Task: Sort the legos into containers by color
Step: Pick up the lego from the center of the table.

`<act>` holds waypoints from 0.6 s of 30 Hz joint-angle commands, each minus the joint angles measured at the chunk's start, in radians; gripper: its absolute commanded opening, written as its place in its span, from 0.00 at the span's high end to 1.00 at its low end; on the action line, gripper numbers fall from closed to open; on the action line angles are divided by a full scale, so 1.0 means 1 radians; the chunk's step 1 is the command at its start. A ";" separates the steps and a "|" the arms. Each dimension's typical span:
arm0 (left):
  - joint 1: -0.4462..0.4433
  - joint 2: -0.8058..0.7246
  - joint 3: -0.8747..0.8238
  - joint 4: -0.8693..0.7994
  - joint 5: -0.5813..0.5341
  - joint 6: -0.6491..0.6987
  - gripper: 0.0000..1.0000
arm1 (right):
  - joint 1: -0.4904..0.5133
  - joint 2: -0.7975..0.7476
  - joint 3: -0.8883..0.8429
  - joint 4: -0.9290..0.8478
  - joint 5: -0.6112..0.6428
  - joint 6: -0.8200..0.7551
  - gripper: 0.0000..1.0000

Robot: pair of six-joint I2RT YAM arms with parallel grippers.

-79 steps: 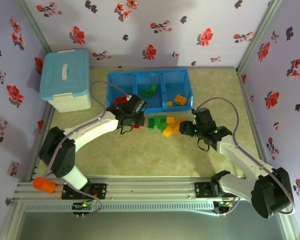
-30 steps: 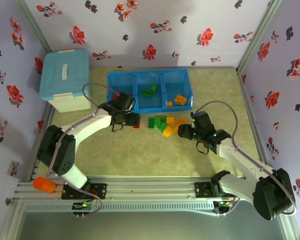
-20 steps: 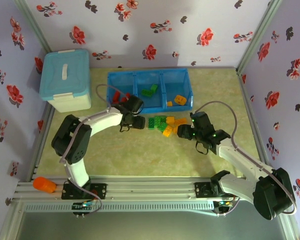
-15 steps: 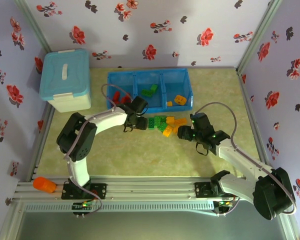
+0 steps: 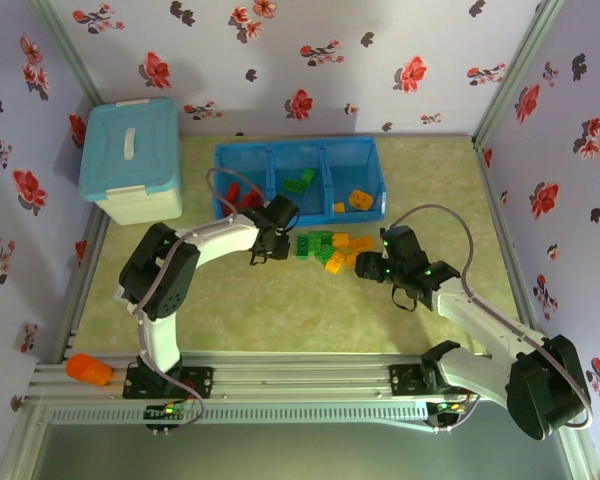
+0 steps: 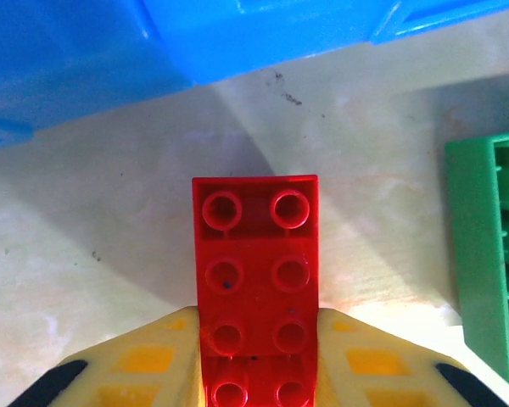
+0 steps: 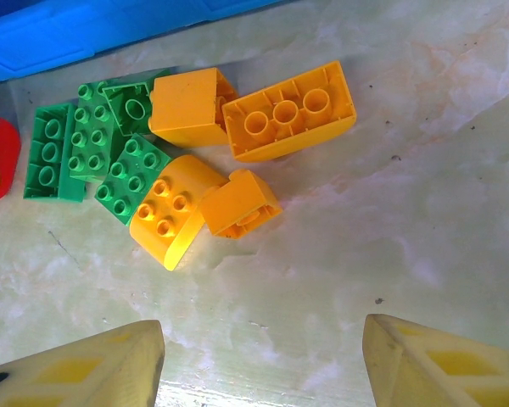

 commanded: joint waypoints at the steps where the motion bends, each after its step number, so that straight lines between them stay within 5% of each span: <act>1: -0.007 -0.109 -0.033 -0.037 -0.039 -0.015 0.74 | 0.007 -0.012 -0.010 0.015 0.019 0.011 0.37; 9: 0.042 -0.334 -0.058 -0.052 -0.069 -0.004 0.74 | 0.007 -0.012 -0.019 0.020 0.018 0.013 0.37; 18: 0.193 -0.324 -0.011 -0.012 -0.013 0.015 0.75 | 0.006 -0.056 -0.040 0.010 0.020 0.021 0.37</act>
